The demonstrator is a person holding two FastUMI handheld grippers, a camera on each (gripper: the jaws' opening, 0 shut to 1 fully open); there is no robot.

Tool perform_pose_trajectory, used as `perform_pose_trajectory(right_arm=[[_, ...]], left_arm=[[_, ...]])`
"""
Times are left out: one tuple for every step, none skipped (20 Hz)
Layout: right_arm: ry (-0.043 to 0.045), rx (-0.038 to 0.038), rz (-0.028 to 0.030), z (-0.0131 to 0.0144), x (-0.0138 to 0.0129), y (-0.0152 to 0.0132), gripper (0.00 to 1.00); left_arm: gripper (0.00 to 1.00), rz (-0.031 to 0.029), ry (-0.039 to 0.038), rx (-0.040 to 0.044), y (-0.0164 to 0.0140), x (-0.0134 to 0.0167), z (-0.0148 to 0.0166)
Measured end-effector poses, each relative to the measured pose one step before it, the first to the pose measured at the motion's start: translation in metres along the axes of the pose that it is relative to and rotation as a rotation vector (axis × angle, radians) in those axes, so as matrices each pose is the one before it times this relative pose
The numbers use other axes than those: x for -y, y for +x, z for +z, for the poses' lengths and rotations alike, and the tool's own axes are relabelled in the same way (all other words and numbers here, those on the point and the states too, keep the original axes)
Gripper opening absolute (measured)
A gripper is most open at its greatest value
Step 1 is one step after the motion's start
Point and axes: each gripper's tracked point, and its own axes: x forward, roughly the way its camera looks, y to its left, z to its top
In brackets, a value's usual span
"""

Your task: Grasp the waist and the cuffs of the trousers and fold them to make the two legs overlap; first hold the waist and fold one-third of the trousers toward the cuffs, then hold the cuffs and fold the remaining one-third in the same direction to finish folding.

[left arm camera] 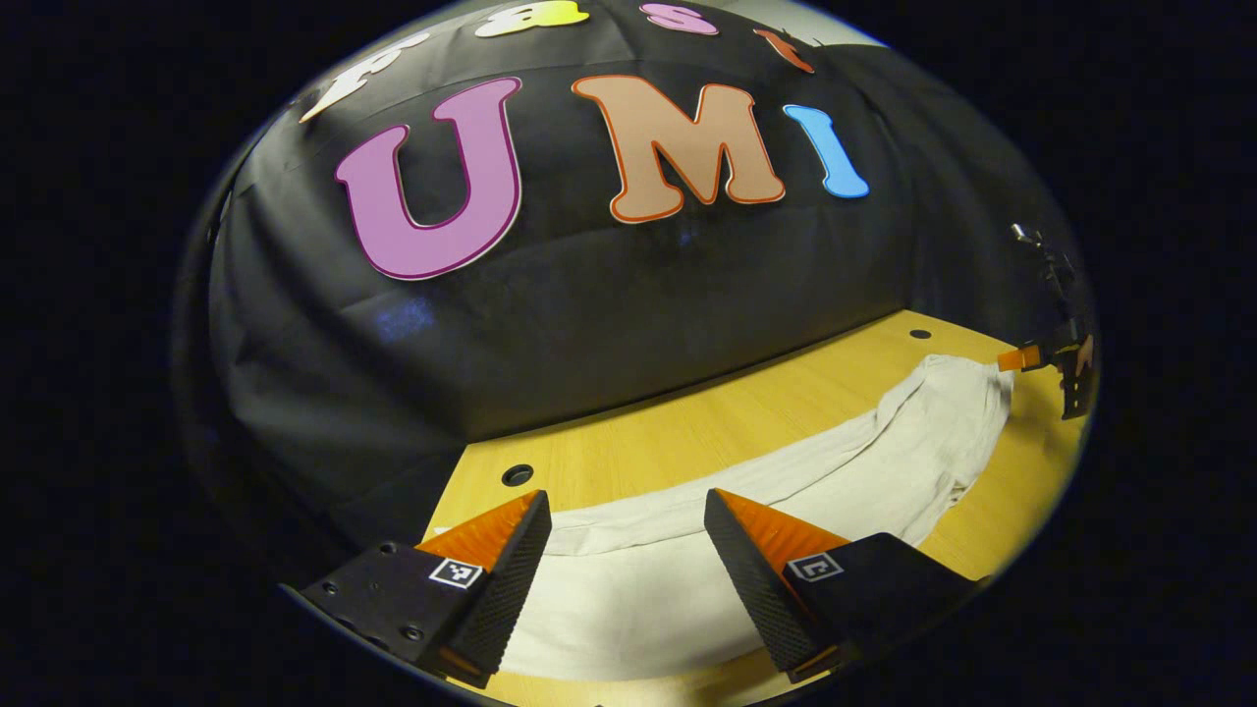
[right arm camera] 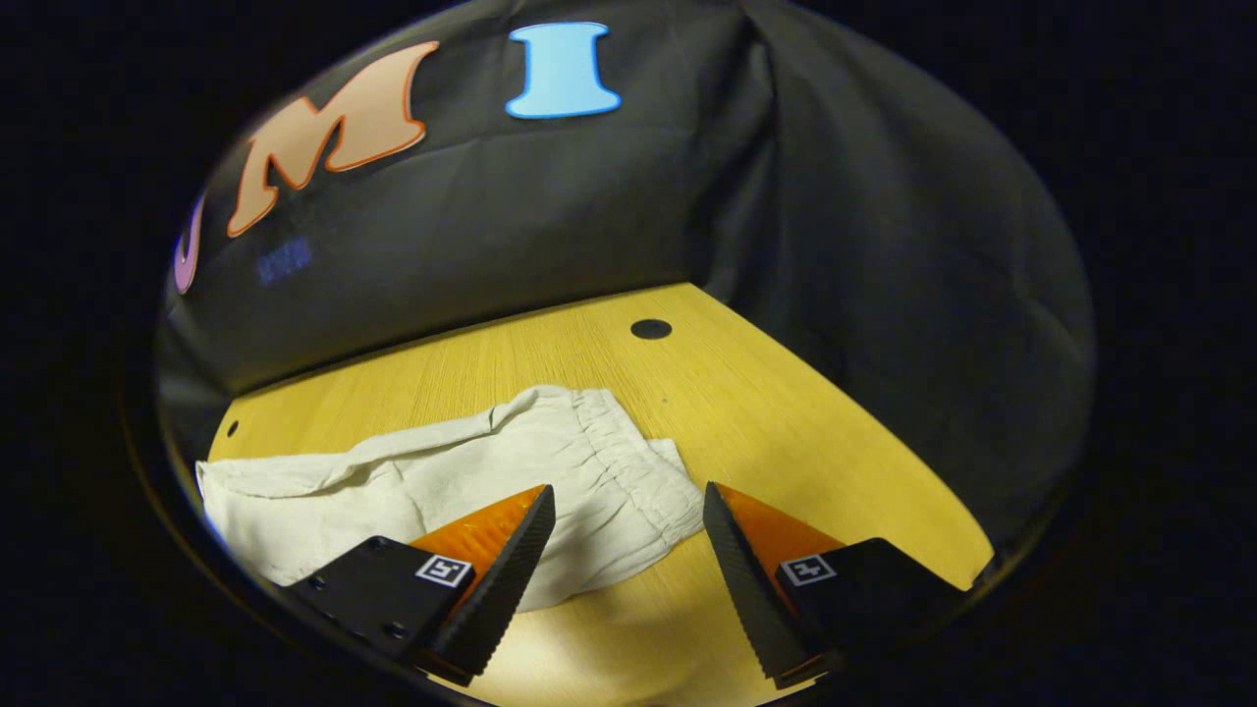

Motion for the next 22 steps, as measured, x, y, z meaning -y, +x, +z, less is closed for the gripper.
perform_pose_trajectory(right_arm=[[0.03191, -0.01691, -0.00343, -0.00470, 0.00360, 0.00365, 1.00], [0.02893, -0.01652, -0.00915, -0.00293, 0.00361, 0.00296, 0.99], [0.02901, -0.01400, -0.00688, -0.00321, 0.00320, 0.00601, 0.99], [0.02672, -0.01565, -0.00822, -0.00285, 0.00318, 0.00453, 0.98], [0.02236, -0.01983, -0.00596, -0.00466, 0.00283, 0.00530, 0.92], [0.02227, -0.02634, -0.00017, -0.00532, 0.00115, 0.00403, 0.97], [0.02128, -0.02391, 0.00407, -0.00354, -0.00027, 0.00209, 0.96], [0.02012, -0.01460, 0.00794, -0.00185, -0.00074, 0.00167, 0.93], [0.01937, -0.01634, 0.00906, -0.00248, -0.00140, 0.00227, 0.97], [0.02251, -0.02111, 0.01503, -0.00266, -0.00198, 0.00243, 0.85], [0.01683, -0.00489, 0.00945, -0.00119, -0.00090, 0.00137, 0.82], [0.01231, -0.00142, 0.00875, 0.00234, 0.00302, 0.00661, 0.71], [0.01598, -0.02279, 0.01673, -0.00235, 0.00106, -0.00322, 0.69], [0.00870, -0.00362, 0.01370, -0.00087, 0.00123, 0.00110, 0.63], [-0.00272, -0.00335, 0.00210, -0.00056, 0.00178, -0.00005, 0.46], [-0.01702, 0.00859, 0.00392, 0.00185, 0.00076, -0.00304, 0.29], [-0.02071, 0.00964, 0.00321, 0.00263, 0.00008, -0.00047, 0.23], [-0.01948, 0.00546, 0.00573, 0.00244, 0.00293, -0.00232, 0.23], [-0.01396, -0.00168, 0.00232, 0.00123, 0.00083, -0.00173, 0.23], [-0.00692, 0.00269, -0.00790, 0.00235, 0.00342, -0.00120, 0.23], [-0.00257, 0.00879, -0.00589, 0.00170, -0.00297, 0.00020, 0.18], [-0.00146, 0.01037, -0.00404, 0.00033, -0.00314, -0.00013, 0.23]], left_arm=[[0.96, 0.00046, -0.00131, -0.00791, -0.00198, 0.00252, -0.00088], [0.96, 0.00553, 0.00080, -0.00810, -0.00058, 0.00132, -0.00104], [0.96, 0.00341, -0.00049, -0.00563, -0.00091, 0.00016, -0.00071], [0.96, 0.00510, -0.00138, -0.00808, -0.00153, 0.00101, -0.00218], [0.96, 0.00635, -0.00277, -0.00682, -0.00185, 0.00003, -0.00180], [0.96, 0.00598, -0.00335, -0.00461, -0.00187, 0.00000, -0.00077], [0.92, 0.00594, -0.00345, -0.00540, -0.00115, 0.00074, -0.00094], [0.96, 0.00666, -0.00059, -0.00547, -0.00243, 0.00037, -0.00116], [0.96, 0.00705, 0.00137, -0.00545, -0.00193, 0.00085, -0.00063], [0.96, 0.00640, 0.00221, -0.00160, -0.00182, 0.00037, 0.00004], [0.96, 0.00345, 0.00160, -0.00065, -0.00164, 0.00175, 0.00024], [0.96, 0.00608, 0.00203, -0.00091, -0.00222, 0.00063, 0.00031], [0.96, 0.00420, -0.00029, 0.00047, -0.00166, 0.00179, 0.00057], [0.96, 0.00575, -0.00352, -0.00193, -0.00192, 0.00191, 0.00007], [0.96, 0.00525, -0.00610, -0.00373, -0.00087, 0.00150, -0.00082], [0.96, 0.00573, -0.00631, -0.00492, -0.00201, 0.00181, -0.00071], [0.96, 0.00476, -0.00487, -0.00341, -0.00225, 0.00167, -0.00005], [0.96, 0.00498, -0.00536, -0.00168, -0.00161, 0.00202, -0.00015], [0.96, 0.00471, -0.00415, -0.00181, -0.00132, 0.00184, 0.00050], [0.96, 0.00693, -0.00229, -0.00597, -0.00092, 0.00032, -0.00200], [0.96, 0.00811, -0.00014, -0.00459, -0.00168, 0.00074, 0.00043], [0.96, 0.00623, -0.00024, 0.00276, -0.00264, 0.00003, 0.00180]])
